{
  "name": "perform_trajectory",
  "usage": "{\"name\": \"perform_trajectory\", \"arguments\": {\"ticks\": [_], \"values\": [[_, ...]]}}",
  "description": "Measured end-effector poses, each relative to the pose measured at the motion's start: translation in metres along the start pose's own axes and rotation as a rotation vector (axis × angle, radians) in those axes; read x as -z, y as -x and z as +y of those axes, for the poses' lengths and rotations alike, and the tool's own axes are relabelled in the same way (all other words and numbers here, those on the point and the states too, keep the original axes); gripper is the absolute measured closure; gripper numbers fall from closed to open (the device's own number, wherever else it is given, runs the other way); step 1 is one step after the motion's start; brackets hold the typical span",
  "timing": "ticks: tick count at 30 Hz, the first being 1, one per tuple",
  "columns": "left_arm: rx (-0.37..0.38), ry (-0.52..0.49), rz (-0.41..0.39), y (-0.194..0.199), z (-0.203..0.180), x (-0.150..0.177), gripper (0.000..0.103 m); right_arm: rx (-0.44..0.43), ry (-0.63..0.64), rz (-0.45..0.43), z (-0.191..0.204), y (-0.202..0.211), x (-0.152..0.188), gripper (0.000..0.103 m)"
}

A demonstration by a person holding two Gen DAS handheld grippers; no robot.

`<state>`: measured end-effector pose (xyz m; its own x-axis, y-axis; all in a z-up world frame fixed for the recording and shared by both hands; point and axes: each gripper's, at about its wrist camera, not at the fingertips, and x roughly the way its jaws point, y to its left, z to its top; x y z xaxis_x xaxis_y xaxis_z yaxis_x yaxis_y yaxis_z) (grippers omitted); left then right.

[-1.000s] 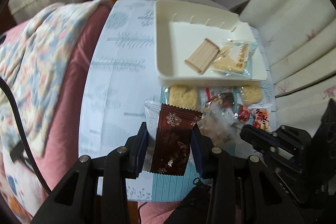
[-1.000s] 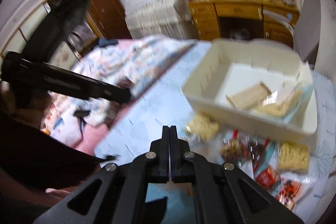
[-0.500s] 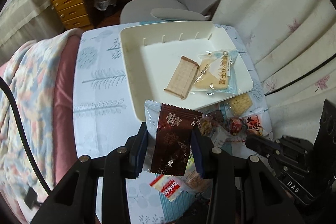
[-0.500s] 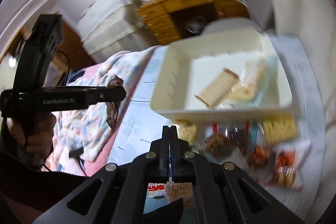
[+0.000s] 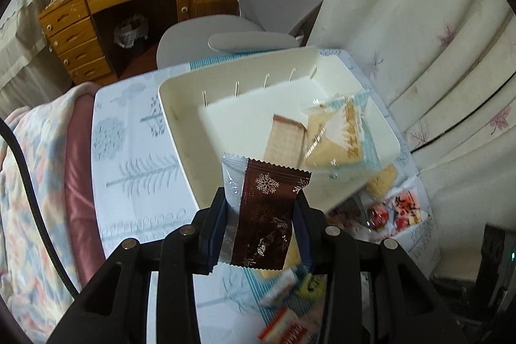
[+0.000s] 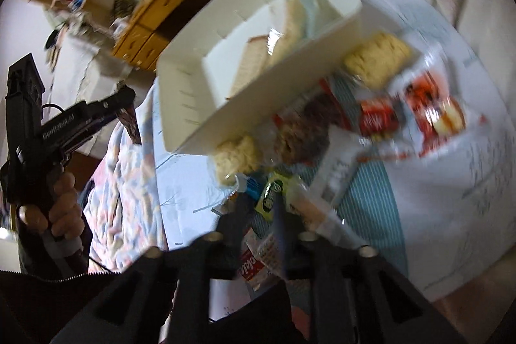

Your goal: Organize snacks

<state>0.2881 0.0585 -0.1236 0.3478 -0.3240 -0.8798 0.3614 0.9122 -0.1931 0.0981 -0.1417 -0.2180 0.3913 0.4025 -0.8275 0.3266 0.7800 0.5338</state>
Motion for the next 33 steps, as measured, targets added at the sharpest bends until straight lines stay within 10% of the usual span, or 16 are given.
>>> {"name": "perform_trajectory", "arguments": {"ticks": [15, 33], "values": [[0.016, -0.008, -0.024, 0.003, 0.017, 0.015, 0.033, 0.059, -0.243, 0.017, -0.01, -0.014, 0.022, 0.027], [0.094, -0.195, 0.098, 0.014, -0.004, 0.093, 0.032, 0.026, -0.563, 0.12, -0.04, -0.044, 0.043, 0.014]]}}
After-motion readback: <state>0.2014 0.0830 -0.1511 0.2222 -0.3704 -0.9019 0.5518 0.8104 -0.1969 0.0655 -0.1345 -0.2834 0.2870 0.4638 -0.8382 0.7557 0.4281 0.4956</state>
